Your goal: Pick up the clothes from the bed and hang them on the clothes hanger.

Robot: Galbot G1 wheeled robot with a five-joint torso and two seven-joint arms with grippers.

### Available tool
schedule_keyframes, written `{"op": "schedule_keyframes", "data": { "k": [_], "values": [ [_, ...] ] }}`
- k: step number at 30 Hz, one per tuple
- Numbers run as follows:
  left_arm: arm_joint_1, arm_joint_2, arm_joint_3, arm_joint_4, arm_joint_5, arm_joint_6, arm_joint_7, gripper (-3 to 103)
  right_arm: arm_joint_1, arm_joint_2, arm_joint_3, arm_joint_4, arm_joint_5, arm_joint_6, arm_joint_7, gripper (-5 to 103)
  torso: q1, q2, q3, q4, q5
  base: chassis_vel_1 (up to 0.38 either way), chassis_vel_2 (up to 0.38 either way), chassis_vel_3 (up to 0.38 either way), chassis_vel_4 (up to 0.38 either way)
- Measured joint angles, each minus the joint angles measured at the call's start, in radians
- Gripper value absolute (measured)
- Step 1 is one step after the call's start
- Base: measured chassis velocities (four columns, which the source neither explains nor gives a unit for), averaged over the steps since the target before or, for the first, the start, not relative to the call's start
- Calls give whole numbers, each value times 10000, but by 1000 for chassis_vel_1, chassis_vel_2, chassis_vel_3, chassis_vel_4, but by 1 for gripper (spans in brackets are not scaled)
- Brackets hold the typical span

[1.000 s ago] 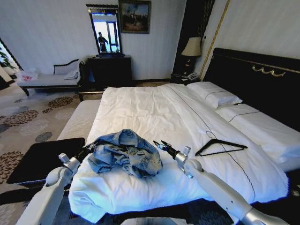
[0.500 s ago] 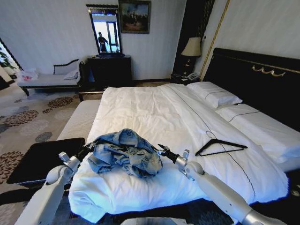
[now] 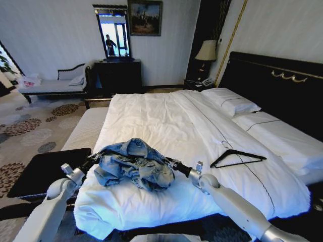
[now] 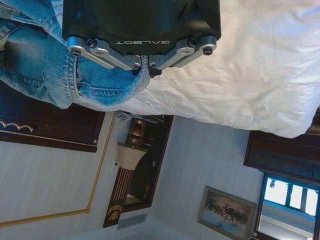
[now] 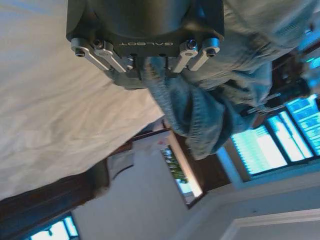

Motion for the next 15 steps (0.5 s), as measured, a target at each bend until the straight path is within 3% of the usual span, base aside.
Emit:
{"op": "schedule_keyframes", "data": {
  "k": [5, 7, 8, 15],
  "values": [
    [37, -8, -52, -101, -19, 0, -37, 2, -35, -10, 126, -24, -382, 127, -502, 6, 0, 0, 0, 0, 1, 0, 0, 0, 0],
    [49, -19, -63, -121, -22, 0, -40, 2, -48, -9, 158, -18, -471, 147, -550, 6, 0, 0, 0, 1, 0, 0, 0, 0, 0],
    [64, -33, -80, -146, -24, 0, -48, 2, -68, -8, 200, 2, -621, 179, -638, 1, 0, 0, 0, 0, 0, 0, 0, 0, 0],
    [138, -64, -265, -470, -261, -22, -314, 2, -154, 43, 827, 327, -1648, 691, -832, 1, 0, 0, 1, 0, 0, 0, 0, 0, 0]
  ]
}}
